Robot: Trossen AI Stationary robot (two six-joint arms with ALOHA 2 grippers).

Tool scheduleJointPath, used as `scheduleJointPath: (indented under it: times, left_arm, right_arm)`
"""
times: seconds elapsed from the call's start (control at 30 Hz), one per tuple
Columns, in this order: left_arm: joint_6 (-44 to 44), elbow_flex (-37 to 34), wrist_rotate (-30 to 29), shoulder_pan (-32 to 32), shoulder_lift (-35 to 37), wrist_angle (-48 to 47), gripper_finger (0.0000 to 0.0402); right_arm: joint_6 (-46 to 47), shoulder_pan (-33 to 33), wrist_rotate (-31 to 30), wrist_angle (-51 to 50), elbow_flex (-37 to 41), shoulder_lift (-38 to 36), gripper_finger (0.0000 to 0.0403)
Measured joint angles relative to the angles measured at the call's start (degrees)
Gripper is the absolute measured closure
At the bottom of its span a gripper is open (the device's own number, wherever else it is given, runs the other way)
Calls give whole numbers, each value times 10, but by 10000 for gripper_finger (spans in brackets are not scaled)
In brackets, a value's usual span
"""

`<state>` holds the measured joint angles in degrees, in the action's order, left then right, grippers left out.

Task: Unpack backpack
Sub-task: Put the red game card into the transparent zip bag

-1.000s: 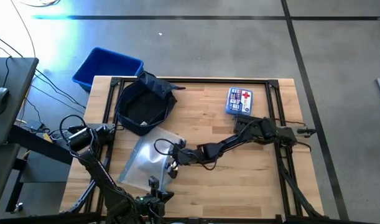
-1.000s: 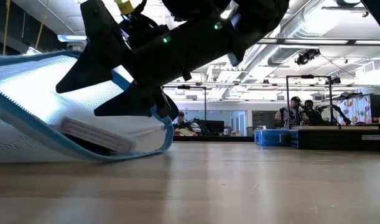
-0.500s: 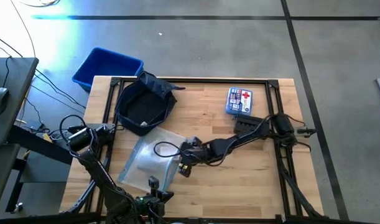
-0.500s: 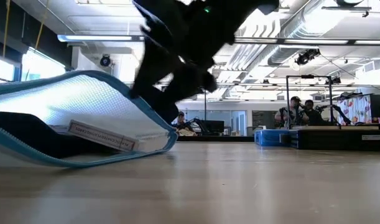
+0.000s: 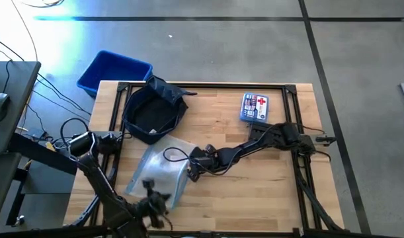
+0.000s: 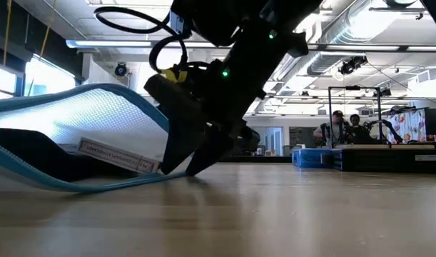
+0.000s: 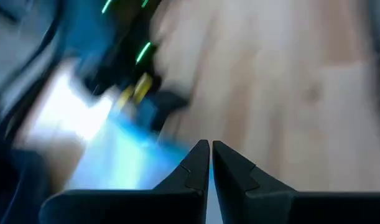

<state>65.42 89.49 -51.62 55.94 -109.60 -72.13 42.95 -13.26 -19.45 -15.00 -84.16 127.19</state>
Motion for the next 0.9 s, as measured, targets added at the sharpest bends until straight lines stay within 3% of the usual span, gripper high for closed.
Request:
scheduleJointPath:
  times: [0.13,0.2,0.3,0.4,0.53,0.9]
  left_arm:
    - [200,-29,112,0,0,-162,402]
    - [249,-63,147,0,0,-177,402]
    - [259,-121,145,0,2,-156,402]
    - [246,-161,145,-1,1,-123,402]
    - [241,-169,146,-4,1,-117,402]
    - [240,-169,133,1,1,-112,402]
  right_arm:
    - [-10,1,-3,39,2,3,209]
    - [-10,1,2,62,2,5,209]
    - [-17,1,4,111,3,9,209]
    - [-51,-1,-5,249,3,32,209]
    - [-78,-3,59,410,2,76,209]
    - [-107,-16,50,360,3,76,209]
